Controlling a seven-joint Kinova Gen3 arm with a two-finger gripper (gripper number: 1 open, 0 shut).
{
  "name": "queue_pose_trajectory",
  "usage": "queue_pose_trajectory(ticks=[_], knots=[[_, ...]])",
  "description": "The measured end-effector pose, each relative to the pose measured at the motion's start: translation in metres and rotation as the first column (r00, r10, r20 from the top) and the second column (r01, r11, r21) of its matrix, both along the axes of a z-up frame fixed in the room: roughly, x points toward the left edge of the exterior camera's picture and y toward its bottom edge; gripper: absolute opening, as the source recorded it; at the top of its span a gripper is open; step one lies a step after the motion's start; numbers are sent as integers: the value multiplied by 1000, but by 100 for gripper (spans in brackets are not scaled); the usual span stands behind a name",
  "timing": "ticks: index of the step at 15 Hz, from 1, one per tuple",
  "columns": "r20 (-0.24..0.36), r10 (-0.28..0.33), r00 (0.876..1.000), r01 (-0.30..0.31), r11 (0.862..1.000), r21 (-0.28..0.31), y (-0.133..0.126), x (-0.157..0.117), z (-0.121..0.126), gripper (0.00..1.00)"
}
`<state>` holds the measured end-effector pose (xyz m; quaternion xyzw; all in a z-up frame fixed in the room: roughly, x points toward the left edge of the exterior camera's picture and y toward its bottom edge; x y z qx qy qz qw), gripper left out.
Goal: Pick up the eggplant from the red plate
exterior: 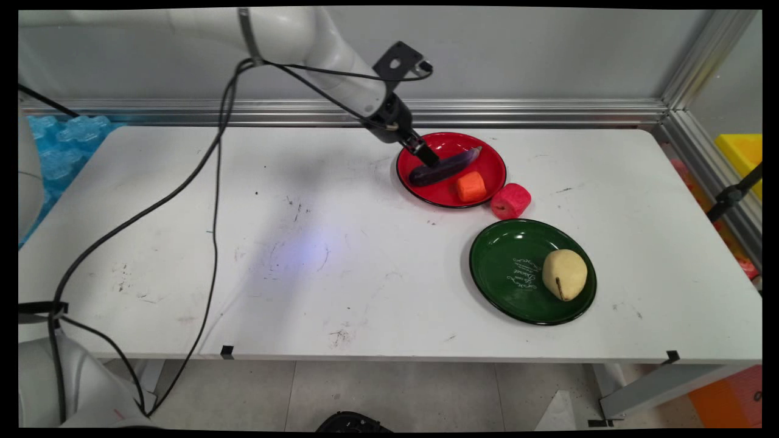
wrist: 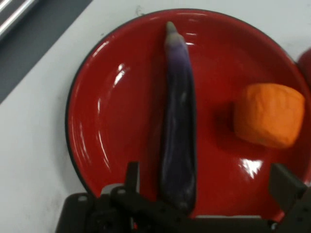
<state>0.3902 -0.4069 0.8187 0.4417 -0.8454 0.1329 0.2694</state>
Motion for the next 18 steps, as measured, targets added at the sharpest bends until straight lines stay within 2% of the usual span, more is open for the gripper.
queue_pose_trajectory(ticks=[8,16,17,18], knots=[[81,17,997,-19,1000,21,-38,-33,-29,100],[154,29,988,-37,998,51,-61,-52,-49,100],[160,29,987,-38,998,53,-62,-53,-51,0],[163,27,986,-37,998,55,-63,-54,-51,0]])
